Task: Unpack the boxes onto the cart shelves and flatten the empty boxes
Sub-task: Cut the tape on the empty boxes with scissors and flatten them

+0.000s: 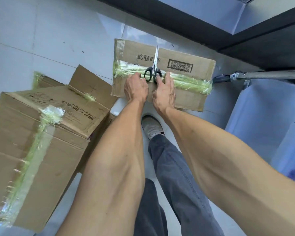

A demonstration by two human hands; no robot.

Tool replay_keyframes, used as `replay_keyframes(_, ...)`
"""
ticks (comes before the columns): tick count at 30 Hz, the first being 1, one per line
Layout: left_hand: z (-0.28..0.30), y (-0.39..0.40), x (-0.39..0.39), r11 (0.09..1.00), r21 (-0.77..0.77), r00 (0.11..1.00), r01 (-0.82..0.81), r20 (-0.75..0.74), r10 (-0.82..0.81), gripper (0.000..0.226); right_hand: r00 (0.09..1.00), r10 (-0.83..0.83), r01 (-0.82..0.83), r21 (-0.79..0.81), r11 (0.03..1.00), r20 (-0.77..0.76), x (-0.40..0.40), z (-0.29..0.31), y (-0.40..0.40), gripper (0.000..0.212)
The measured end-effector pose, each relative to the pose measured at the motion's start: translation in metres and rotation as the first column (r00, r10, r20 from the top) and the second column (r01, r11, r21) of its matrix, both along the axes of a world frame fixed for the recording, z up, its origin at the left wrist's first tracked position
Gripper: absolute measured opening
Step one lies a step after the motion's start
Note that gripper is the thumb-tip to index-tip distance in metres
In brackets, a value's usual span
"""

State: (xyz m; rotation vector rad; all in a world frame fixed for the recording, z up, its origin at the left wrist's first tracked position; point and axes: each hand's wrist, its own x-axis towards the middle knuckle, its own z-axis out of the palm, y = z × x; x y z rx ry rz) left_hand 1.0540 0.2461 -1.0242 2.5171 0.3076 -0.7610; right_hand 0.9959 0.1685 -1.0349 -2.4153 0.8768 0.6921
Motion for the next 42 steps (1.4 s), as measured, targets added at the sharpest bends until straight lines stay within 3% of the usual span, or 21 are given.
replay_keyframes(3, -0.004, -0.012, 0.008, 0.995, -0.061, 0.992, -0.083, -0.096, 0.077, 0.017, 0.999, 0.032, -0.031, -0.034, 0.999, 0.021, -0.004, -0.007, -0.002, 0.049)
replay_keyframes(7, -0.001, -0.017, 0.007, 0.981, -0.095, 0.959, -0.172, -0.243, 0.145, 0.007, 0.964, -0.22, 0.218, 0.032, 0.975, 0.151, -0.001, 0.002, 0.002, 0.029)
replay_keyframes(9, 0.004, -0.013, 0.003, 0.963, -0.107, 0.94, -0.248, -0.269, 0.212, 0.013, 0.937, -0.328, 0.325, 0.04, 0.945, 0.12, -0.001, 0.007, 0.004, 0.01)
replay_keyframes(11, 0.012, -0.002, -0.001, 0.944, -0.111, 0.924, -0.312, -0.268, 0.273, 0.018, 0.94, -0.333, 0.33, 0.061, 0.942, 0.069, 0.0, 0.018, 0.008, 0.005)
replay_keyframes(14, 0.031, 0.02, -0.005, 0.897, -0.125, 0.892, -0.425, -0.227, 0.391, 0.022, 0.997, -0.063, 0.059, 0.089, 0.994, 0.038, 0.004, 0.038, 0.026, 0.013)
replay_keyframes(17, 0.053, 0.053, -0.006, 0.881, -0.104, 0.887, -0.461, -0.096, 0.453, 0.027, 0.977, 0.186, -0.195, 0.091, 0.977, 0.1, 0.01, 0.059, 0.055, 0.021)
replay_keyframes(20, 0.081, 0.099, 0.003, 0.854, -0.061, 0.853, -0.517, 0.037, 0.52, 0.035, 0.954, 0.272, -0.262, -0.088, 0.961, 0.126, 0.016, 0.081, 0.078, 0.031)
replay_keyframes(22, 0.102, 0.146, 0.003, 0.854, -0.049, 0.852, -0.518, 0.055, 0.521, 0.034, 0.923, 0.364, -0.35, -0.119, 0.929, 0.123, 0.017, 0.104, 0.103, 0.037)
replay_keyframes(27, 0.152, 0.248, -0.021, 0.776, -0.041, 0.773, -0.63, 0.071, 0.631, 0.032, 0.756, 0.629, -0.587, -0.237, 0.774, 0.182, 0.017, 0.156, 0.196, 0.054)
replay_keyframes(30, 0.177, 0.299, -0.047, 0.752, -0.061, 0.745, -0.656, 0.11, 0.658, 0.03, 0.567, 0.808, -0.76, -0.276, 0.589, 0.163, 0.009, 0.174, 0.267, 0.057)
replay_keyframes(33, 0.195, 0.352, -0.082, 0.717, -0.124, 0.704, -0.686, 0.14, 0.697, 0.03, 0.351, 0.926, -0.889, -0.262, 0.376, 0.139, -0.013, 0.185, 0.336, 0.045)
replay_keyframes(36, 0.199, 0.405, -0.126, 0.657, -0.121, 0.635, -0.744, 0.179, 0.751, 0.028, 0.279, 0.946, -0.927, -0.211, 0.311, 0.166, -0.043, 0.19, 0.394, 0.034)
replay_keyframes(38, 0.197, 0.443, -0.159, 0.541, -0.082, 0.509, -0.837, 0.247, 0.825, 0.028, 0.186, 0.966, -0.962, -0.167, 0.216, 0.177, -0.067, 0.189, 0.434, 0.032)
replay_keyframes(40, 0.192, 0.48, -0.193, 0.333, -0.058, 0.303, -0.941, 0.29, 0.908, 0.037, 0.117, 0.974, -0.979, -0.142, 0.145, 0.193, -0.092, 0.185, 0.467, 0.033)
replay_keyframes(42, 0.182, 0.516, -0.231, 0.186, 0.061, 0.195, -0.981, 0.24, 0.951, 0.04, 0.085, 0.973, -0.985, -0.129, 0.114, 0.214, -0.114, 0.181, 0.499, 0.033)
